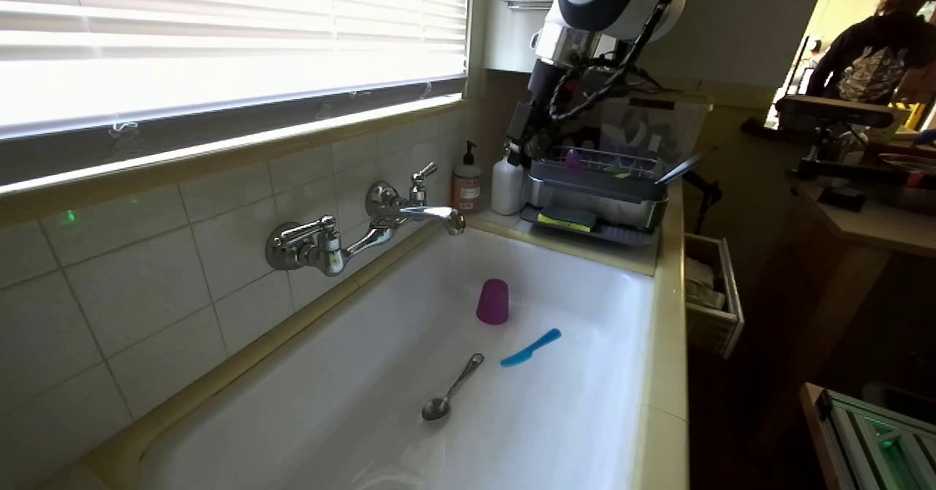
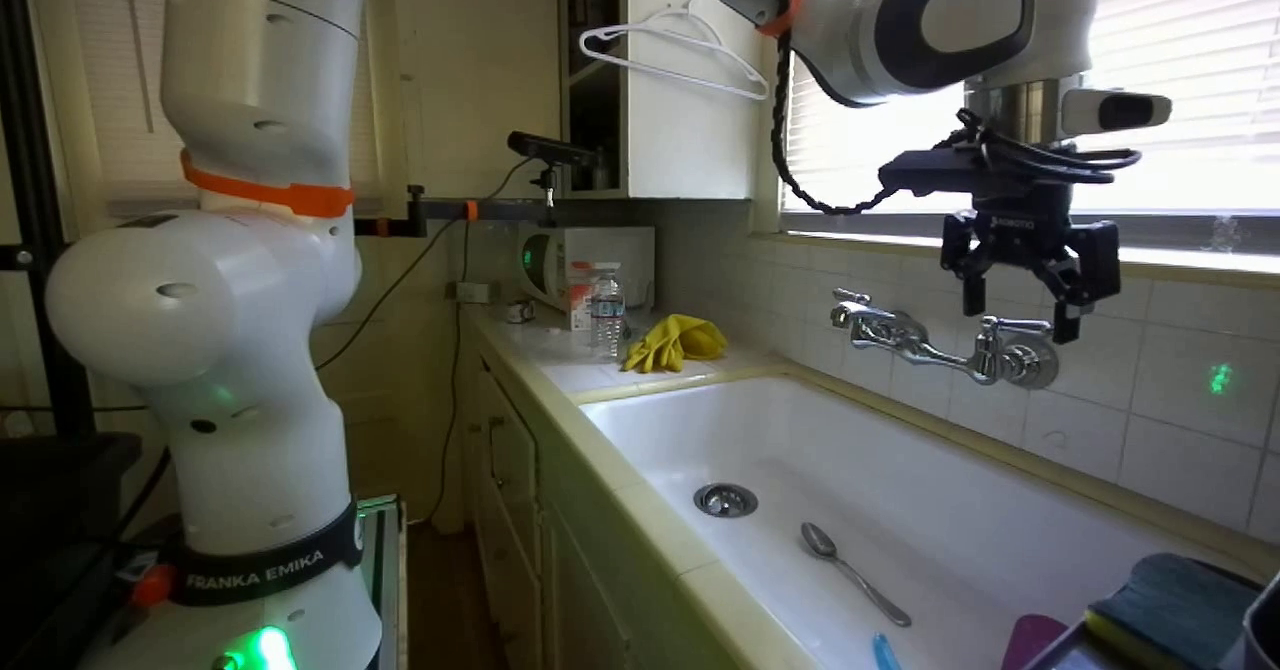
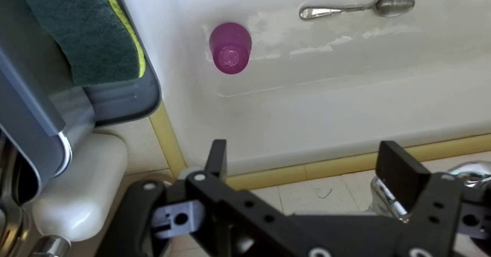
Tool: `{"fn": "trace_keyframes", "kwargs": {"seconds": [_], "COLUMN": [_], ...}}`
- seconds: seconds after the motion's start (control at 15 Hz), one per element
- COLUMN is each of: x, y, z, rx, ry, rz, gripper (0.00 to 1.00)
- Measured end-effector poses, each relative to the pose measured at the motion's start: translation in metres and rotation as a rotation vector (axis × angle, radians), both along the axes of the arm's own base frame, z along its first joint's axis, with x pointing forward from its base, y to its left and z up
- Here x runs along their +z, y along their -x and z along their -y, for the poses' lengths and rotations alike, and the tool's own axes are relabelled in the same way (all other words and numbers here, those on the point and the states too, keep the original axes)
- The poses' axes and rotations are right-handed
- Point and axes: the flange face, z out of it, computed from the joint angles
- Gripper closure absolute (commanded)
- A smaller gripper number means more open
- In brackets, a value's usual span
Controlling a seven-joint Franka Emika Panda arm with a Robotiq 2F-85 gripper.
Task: Open the faucet then close it and put the silver spoon on the dishrack.
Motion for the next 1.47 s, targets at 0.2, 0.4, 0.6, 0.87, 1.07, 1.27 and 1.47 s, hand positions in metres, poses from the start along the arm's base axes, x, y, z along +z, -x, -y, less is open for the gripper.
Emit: {"fn": "trace_keyframes", "kwargs": {"seconds": [0.2,0.4,0.6,0.87,1.07,1.27,1.47], "x": [-0.026,-0.060,-0.091,-0.112,-0.119,-0.116,-0.117], "y": [-0.005,-0.009,-0.014,-0.015,-0.013,-0.014,-0.015], "z": [-0.007,-0.023,-0.039,-0.045,-0.045,-0.045,-0.045], "rx": [-0.157,-0.311,-0.398,-0.339,-0.302,-0.302,-0.308], "ry": [-0.009,-0.044,-0.125,-0.188,-0.194,-0.194,-0.194], "rz": [-0.025,-0.069,-0.111,-0.129,-0.138,-0.132,-0.134], "gripper": [0.00,0.00,0.00,0.00,0.00,0.00,0.00]}}
